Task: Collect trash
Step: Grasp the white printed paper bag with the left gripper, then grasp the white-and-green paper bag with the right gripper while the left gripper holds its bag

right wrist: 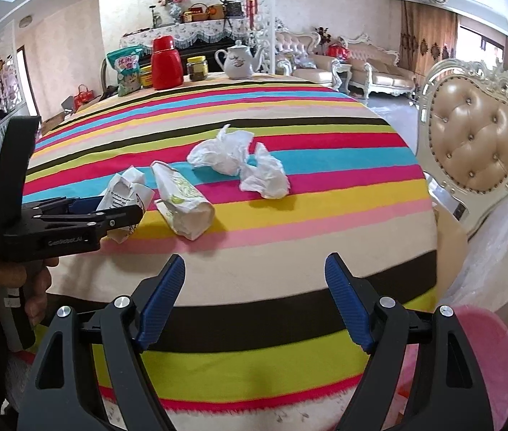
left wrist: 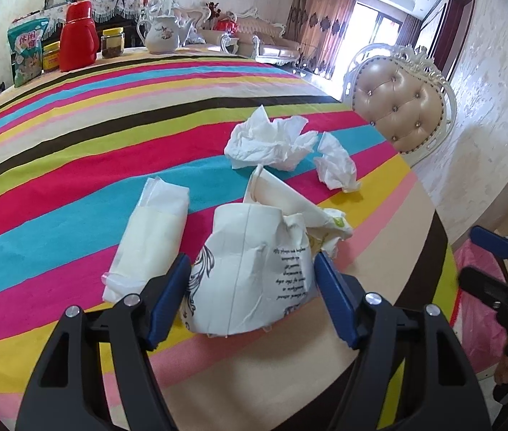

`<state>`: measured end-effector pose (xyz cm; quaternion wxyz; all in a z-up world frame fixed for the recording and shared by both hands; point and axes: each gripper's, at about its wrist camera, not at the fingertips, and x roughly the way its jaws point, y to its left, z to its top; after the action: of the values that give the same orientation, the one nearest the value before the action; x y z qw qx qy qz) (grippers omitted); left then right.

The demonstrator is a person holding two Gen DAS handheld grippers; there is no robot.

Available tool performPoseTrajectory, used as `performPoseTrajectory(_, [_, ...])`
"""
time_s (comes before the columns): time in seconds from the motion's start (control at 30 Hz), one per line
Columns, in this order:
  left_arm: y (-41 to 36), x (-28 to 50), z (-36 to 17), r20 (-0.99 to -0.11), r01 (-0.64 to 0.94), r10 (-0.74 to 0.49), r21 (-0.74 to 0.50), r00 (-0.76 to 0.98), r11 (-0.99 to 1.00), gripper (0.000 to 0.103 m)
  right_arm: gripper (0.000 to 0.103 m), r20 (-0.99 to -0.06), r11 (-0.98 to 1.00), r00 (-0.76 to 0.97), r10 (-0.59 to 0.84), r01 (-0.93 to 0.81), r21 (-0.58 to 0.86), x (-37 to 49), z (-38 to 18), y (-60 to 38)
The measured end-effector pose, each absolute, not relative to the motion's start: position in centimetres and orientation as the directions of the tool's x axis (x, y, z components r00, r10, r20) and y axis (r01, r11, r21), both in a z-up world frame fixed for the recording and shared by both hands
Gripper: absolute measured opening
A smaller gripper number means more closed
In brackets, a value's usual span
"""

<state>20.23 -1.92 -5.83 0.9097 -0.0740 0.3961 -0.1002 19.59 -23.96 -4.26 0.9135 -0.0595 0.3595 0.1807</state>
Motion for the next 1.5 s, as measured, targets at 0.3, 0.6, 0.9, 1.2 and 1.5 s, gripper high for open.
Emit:
performPoseTrajectory(0.3, [0.5,18.2,-3.9,-0.667,0.092,-0.231,-0.238,0.708,0.967,0.068,0.076,-0.689,0.896,0.650,0.320,-0.445,-0.003,21.5,-4.9,-20.3])
performPoseTrajectory(0.6, [2.9,17.0,-3.0,-0.648,0.044,-0.196,-0.244,0.736,0.969,0.068,0.076,-0.694,0.875,0.636,0.337,-0.484,-0.019,23.4,-5.9,-16.7])
performPoseTrajectory(0.9, [4.4,16.5,-2.5,-0.636,0.016,-0.174,-0.246,0.752,0.969,0.068,0.075,-0.725,0.867,0.612,0.317,-0.497,-0.040,25.4,-7.3,-13.7])
performPoseTrajectory(1.2, [5.4,16.3,-2.4,-0.630,-0.005,-0.161,-0.253,0.760,0.968,0.068,0.059,-0.757,0.866,0.581,0.300,-0.499,-0.040,27.3,-8.6,-12.1])
performPoseTrajectory(1.5, [5.8,16.3,-2.6,-0.629,-0.016,-0.157,-0.259,0.761,0.966,0.069,0.057,-0.759,0.864,0.576,0.304,-0.502,-0.034,27.6,-8.5,-11.7])
